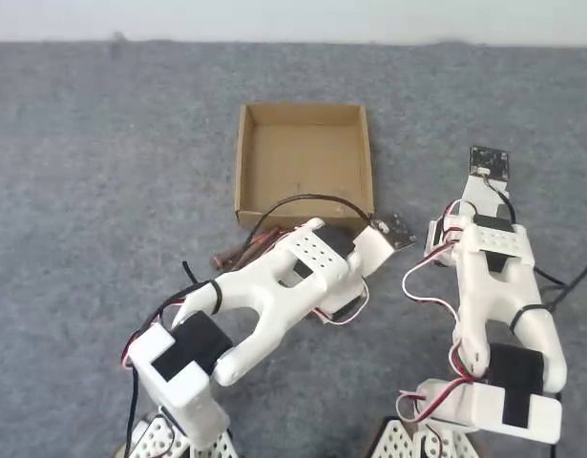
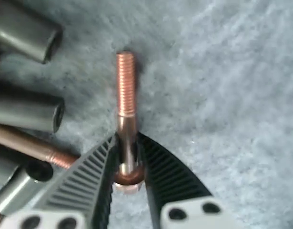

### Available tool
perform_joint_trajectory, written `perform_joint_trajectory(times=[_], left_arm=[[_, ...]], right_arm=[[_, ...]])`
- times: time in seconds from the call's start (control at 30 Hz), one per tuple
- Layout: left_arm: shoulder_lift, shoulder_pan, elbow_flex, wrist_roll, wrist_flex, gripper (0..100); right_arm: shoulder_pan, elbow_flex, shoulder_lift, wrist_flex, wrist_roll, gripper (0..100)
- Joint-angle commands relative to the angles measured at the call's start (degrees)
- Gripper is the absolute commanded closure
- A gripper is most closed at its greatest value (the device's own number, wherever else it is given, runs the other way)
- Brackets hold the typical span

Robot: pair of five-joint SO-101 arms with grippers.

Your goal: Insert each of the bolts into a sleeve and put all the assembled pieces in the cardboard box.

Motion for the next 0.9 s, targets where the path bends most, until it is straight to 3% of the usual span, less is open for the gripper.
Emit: perform_joint_trajectory(times=[0.0, 0.2, 0.37, 0.63, 0.87], left_arm=[[-3.1, 0.4, 0.6, -0.9, 1.6, 99], [-23.2, -0.7, 13.8, -0.6, -4.9, 99], [-40.4, -12.3, 21.9, 1.1, -10.1, 99], [-53.8, -37.1, 28.2, 28.1, -19.7, 99], [-53.9, -49.8, 36.4, 40.9, -39.0, 99]], right_arm=[[0.5, -2.7, -0.3, -1.1, 1.0, 99.2], [0.5, -2.7, -0.2, -1.1, 1.0, 99.2], [0.5, -2.7, -0.2, -1.1, 1.0, 99.2], [0.5, -2.6, -0.2, -1.1, 1.0, 99.2], [0.5, -2.5, -0.2, -1.1, 1.0, 99.2]])
